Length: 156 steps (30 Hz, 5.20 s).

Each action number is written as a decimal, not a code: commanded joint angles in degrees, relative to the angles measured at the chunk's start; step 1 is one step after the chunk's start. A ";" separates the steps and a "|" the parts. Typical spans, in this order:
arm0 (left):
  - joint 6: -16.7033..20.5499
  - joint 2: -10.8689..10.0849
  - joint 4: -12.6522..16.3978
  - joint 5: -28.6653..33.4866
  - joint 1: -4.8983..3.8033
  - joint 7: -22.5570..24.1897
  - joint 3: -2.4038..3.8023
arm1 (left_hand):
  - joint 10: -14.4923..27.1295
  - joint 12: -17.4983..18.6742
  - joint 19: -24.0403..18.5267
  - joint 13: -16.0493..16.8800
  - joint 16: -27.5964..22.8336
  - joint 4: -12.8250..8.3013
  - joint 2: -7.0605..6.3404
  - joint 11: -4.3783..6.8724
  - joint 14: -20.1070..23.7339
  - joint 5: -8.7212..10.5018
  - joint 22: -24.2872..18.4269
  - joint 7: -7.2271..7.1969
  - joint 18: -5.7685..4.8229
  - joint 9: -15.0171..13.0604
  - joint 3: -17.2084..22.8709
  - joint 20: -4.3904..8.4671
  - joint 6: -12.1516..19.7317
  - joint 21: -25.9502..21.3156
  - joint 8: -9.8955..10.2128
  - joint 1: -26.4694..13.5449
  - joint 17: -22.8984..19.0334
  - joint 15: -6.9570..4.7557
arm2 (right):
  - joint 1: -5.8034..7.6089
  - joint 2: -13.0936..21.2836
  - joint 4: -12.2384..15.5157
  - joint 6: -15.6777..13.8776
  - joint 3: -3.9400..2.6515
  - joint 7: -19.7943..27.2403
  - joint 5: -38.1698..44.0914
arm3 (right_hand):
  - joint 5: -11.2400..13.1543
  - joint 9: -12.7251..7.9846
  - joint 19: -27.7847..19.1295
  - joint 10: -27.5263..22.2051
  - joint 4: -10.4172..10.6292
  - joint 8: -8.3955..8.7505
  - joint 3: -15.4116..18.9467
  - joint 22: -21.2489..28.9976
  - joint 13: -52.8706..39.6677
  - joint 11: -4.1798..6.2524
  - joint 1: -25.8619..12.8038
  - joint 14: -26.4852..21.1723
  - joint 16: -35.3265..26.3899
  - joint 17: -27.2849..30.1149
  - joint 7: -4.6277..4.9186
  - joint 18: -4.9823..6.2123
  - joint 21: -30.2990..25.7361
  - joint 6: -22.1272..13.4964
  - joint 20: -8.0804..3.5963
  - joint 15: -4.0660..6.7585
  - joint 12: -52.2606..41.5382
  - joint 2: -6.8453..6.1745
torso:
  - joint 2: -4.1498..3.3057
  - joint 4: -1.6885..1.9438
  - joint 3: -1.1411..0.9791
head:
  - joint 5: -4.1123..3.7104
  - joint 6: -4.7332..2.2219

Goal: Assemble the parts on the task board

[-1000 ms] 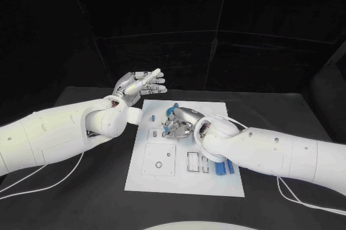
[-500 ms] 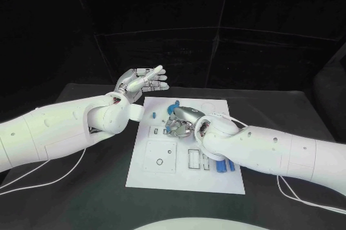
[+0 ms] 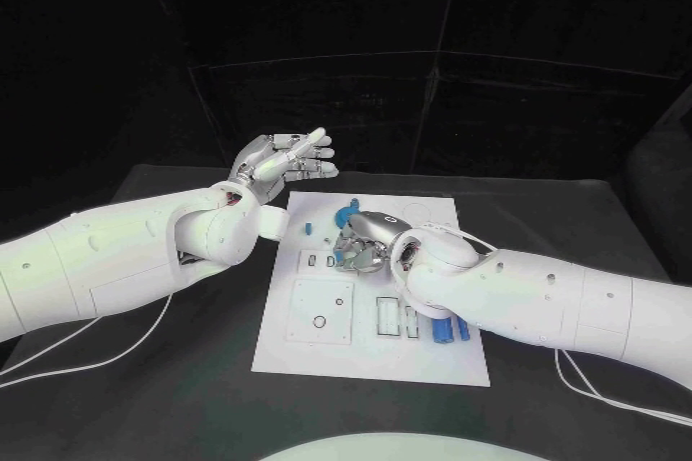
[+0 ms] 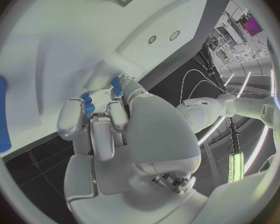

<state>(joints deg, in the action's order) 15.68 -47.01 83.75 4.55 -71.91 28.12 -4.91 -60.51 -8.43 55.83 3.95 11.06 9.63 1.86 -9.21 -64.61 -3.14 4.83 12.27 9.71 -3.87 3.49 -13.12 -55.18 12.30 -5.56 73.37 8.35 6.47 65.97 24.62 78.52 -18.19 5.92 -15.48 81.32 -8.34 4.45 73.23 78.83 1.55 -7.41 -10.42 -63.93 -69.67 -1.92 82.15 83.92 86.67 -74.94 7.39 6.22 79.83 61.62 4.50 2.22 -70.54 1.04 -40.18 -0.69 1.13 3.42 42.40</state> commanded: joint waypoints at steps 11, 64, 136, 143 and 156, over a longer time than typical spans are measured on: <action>-0.76 0.03 -0.02 -0.39 -0.10 0.18 0.04 | -0.47 0.22 0.19 0.01 -0.30 -0.10 0.44 -0.08 0.02 0.11 -0.14 0.23 0.78 0.09 -0.33 -0.01 -0.53 -0.13 0.12 0.04 0.16 0.20 | -0.08 -0.01 0.00 3.25 0.09 -1.36 0.91 | 0.03 0.28 -0.25 -0.85 0.05 0.50 -0.52 0.46 1.14 0.10 -1.62 4.24 -0.49 -6.22 -0.66 -0.85 -0.09 0.76 -0.20 -0.12 1.63 -0.71 | -0.03 0.08 0.05 | -0.18 -0.03; -0.85 0.04 -0.28 -0.39 -0.10 -0.13 0.04 | -0.59 0.36 0.24 -0.02 -0.45 -0.21 0.58 -0.11 0.00 0.10 -0.21 0.26 0.78 0.10 -0.26 -0.04 -0.66 -0.26 0.20 0.21 0.31 0.23 | -0.09 0.06 0.48 -2.69 0.09 -0.82 1.00 | 0.16 -0.54 -2.73 -6.40 2.12 3.62 2.47 4.32 8.18 -1.83 -6.75 3.60 -1.95 -3.74 1.42 -0.11 -2.16 -6.62 1.40 -1.79 9.01 -5.42 | -0.04 0.04 0.00 | -0.08 0.33; -24.77 12.63 -7.97 -59.30 -4.90 -63.37 -4.48 | -15.04 -53.32 28.70 54.76 78.94 6.91 2.76 10.14 -25.39 0.42 70.13 -9.02 -6.64 -21.44 -16.85 11.47 -2.42 68.66 -20.13 -10.44 81.65 -10.99 | 9.66 22.98 12.48 -3.73 -2.78 13.60 -23.42 | -3.47 -0.09 -17.44 -19.37 8.31 -2.90 18.43 25.29 22.53 -3.45 -0.70 -1.74 -10.15 9.48 2.92 3.59 -14.43 -14.21 2.94 -3.35 16.86 -3.96 | 2.08 -0.25 -0.92 | 0.98 1.13; -25.48 13.22 -8.32 -59.30 -4.99 -63.38 -4.52 | -15.00 -53.47 28.67 54.95 78.94 6.68 3.33 10.10 -25.39 0.27 70.36 -8.99 -6.66 -22.28 -16.77 11.39 -1.85 68.81 -20.89 -9.01 81.65 -10.93 | 9.66 22.79 12.27 -3.54 -2.78 13.21 -23.42 | -3.77 -0.04 -17.25 -19.18 8.57 -3.28 18.64 25.24 22.54 -3.40 -0.65 -1.65 -10.07 9.42 2.87 3.59 -14.44 -14.16 2.93 -3.31 16.52 -3.80 | 2.10 -0.18 -0.91 | 0.92 1.48; -26.55 14.09 -8.57 -59.29 -5.11 -63.48 -4.53 | -15.02 -53.71 28.66 55.24 78.94 6.27 3.84 10.08 -25.39 0.18 70.80 -8.97 -6.70 -23.46 -16.28 11.26 -1.09 69.06 -21.99 -6.59 81.65 -10.85 | 9.66 22.11 11.64 -2.96 -2.77 12.80 -23.42 | -4.06 -0.02 -17.22 -19.11 8.71 -3.52 18.78 25.36 22.58 -3.37 -0.56 -1.65 -10.09 9.49 2.84 3.61 -14.52 -14.17 2.92 -3.29 16.33 -3.73 | 2.10 -0.19 -0.93 | 0.98 1.89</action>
<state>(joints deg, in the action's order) -9.57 -33.02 75.24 -54.30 -76.90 -34.91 -9.46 -75.24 -61.96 83.91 59.15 89.83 16.09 5.83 0.83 -83.95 -2.88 74.92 3.36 3.95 -27.27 -12.77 -1.81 -56.69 81.22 -27.36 66.35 74.92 -4.29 75.50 46.81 90.15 -21.42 3.20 -2.58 58.08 -12.20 4.34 56.01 59.36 10.27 -10.64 8.11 -38.66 -47.14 -5.42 81.14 82.20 76.33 -65.49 10.26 9.37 65.67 47.68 7.36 -1.12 -53.94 -2.83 -38.10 -0.91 0.21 4.37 44.21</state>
